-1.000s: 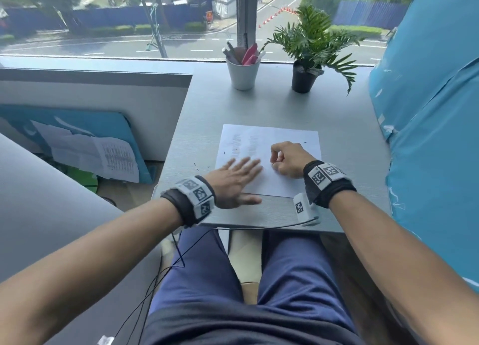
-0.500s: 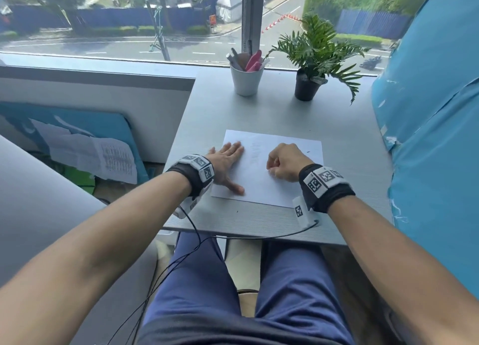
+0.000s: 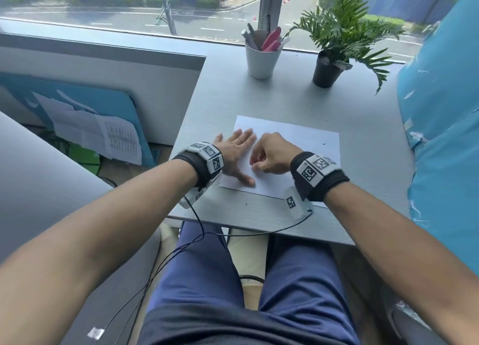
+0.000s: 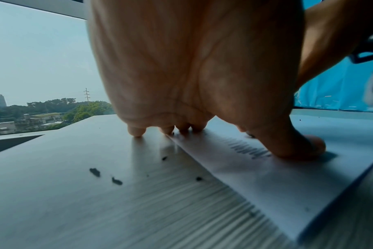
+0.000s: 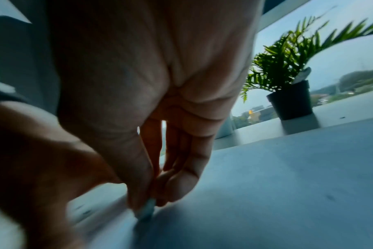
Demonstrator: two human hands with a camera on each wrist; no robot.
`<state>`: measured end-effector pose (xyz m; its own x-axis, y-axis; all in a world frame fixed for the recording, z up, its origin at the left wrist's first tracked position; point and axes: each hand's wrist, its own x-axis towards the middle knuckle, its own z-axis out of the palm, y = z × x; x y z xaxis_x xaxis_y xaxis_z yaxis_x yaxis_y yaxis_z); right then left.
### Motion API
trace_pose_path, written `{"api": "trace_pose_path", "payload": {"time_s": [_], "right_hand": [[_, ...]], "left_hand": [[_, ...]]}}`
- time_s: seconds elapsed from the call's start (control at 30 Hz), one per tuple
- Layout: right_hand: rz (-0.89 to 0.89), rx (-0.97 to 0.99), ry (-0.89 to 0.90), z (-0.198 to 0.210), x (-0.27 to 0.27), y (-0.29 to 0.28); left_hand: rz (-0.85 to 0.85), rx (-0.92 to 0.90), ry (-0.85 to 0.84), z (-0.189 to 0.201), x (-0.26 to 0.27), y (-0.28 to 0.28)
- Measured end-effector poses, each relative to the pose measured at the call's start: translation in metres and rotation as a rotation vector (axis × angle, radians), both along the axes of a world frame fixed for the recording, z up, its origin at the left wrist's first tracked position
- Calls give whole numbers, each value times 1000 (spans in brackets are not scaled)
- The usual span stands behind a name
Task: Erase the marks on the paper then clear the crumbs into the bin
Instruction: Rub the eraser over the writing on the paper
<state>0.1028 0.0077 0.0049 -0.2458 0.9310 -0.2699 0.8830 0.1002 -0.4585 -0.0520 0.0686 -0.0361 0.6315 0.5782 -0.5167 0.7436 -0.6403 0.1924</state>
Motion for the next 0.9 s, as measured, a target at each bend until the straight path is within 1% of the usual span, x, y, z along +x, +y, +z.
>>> {"api": "trace_pose_path", "payload": {"time_s": [0.13, 0.2, 0.27, 0.33, 0.4, 0.43, 0.53, 0.57, 0.67, 0.77, 0.9], "right_hand": [[-124, 112, 1, 6, 8, 29], [-155, 151, 23, 3, 7, 28], [-137, 115, 52, -4, 3, 13], [-79, 34, 58, -8, 4, -6], [-67, -4, 63, -9, 14, -16], [-120, 21, 75, -9, 22, -18], [-379, 140, 83, -7, 54, -21], [-431, 134, 55, -8, 62, -23], [-481, 34, -31, -15, 71, -30], [-534, 98, -135, -17, 64, -37], [-481, 126, -278, -12, 42, -44]], "left_hand": [[0, 8, 7, 2, 1, -1], [7, 10, 13, 4, 1, -2], [8, 16, 17, 4, 1, -2], [4, 24, 22, 4, 1, -2], [2, 27, 24, 4, 0, -2], [-1, 32, 20, 4, 0, -2], [-16, 65, 8, 3, -4, -5], [-23, 85, 15, 3, -6, -6], [-40, 169, 47, 2, -11, -12], [-16, 264, 44, 6, -10, -22], [16, 396, 44, 14, 6, -38]]}}
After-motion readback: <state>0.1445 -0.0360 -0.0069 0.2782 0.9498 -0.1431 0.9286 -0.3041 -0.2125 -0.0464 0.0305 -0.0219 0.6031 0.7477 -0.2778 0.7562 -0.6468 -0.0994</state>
